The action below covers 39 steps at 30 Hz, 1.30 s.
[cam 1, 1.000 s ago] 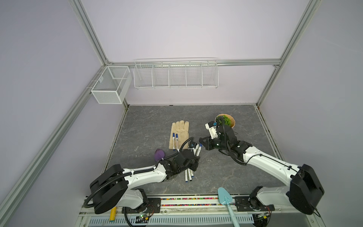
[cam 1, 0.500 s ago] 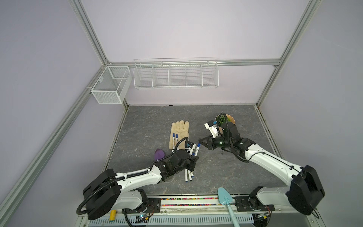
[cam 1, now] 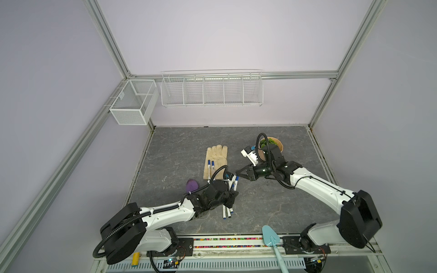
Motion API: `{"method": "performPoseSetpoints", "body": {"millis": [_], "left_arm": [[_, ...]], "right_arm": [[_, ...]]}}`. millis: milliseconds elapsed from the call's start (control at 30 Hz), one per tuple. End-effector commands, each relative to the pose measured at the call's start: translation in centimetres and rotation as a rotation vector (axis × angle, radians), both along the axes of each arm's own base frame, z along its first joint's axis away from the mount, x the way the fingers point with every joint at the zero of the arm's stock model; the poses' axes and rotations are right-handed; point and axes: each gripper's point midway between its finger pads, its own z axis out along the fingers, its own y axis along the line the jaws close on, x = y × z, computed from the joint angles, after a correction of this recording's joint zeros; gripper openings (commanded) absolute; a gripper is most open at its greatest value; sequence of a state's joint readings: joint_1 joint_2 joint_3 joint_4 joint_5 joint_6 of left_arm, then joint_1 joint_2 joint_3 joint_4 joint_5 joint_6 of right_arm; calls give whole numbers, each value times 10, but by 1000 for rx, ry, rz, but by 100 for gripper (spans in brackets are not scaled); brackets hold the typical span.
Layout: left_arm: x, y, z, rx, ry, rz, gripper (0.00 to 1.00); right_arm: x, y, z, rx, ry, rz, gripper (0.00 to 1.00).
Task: Insert the pens into the pen caps
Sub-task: 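Press the blue cap down onto the marker held by the left gripper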
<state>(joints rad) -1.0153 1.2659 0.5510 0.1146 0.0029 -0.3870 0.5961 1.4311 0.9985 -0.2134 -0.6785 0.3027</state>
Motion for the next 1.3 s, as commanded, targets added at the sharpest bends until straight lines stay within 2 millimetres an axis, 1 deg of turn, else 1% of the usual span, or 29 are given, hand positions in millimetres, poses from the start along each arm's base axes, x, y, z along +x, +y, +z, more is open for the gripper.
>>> {"method": "performPoseSetpoints", "body": {"millis": [0,133,267,433,667,767,933,1067,1133,1267], "left_arm": [[31,-10,50,-146,-135,86,0],[33,-5,49,-117,-151,99,0],[34,0,49,-73,-173,98,0],[33,2,48,-10,-198,66,0],[25,-5,45,59,-232,-7,0],[18,-9,43,83,-262,-41,0],[10,-15,47,91,-308,-80,0],[9,-17,59,36,-337,-74,0],[9,-17,72,-22,-351,-60,0],[7,-18,104,-183,-370,-24,0]], "right_arm": [[-63,1,-17,-29,250,174,8],[-60,-5,-18,-89,232,154,8],[-61,-10,-21,-183,173,155,8],[-63,-9,-24,-237,139,169,8],[-59,-5,-27,-275,142,174,8],[-57,-4,-29,-286,152,176,8],[-56,-1,-32,-293,173,179,8],[-56,-2,-38,-313,199,178,8],[-58,-2,-42,-317,211,179,8],[-61,1,-48,-306,235,174,8]]}}
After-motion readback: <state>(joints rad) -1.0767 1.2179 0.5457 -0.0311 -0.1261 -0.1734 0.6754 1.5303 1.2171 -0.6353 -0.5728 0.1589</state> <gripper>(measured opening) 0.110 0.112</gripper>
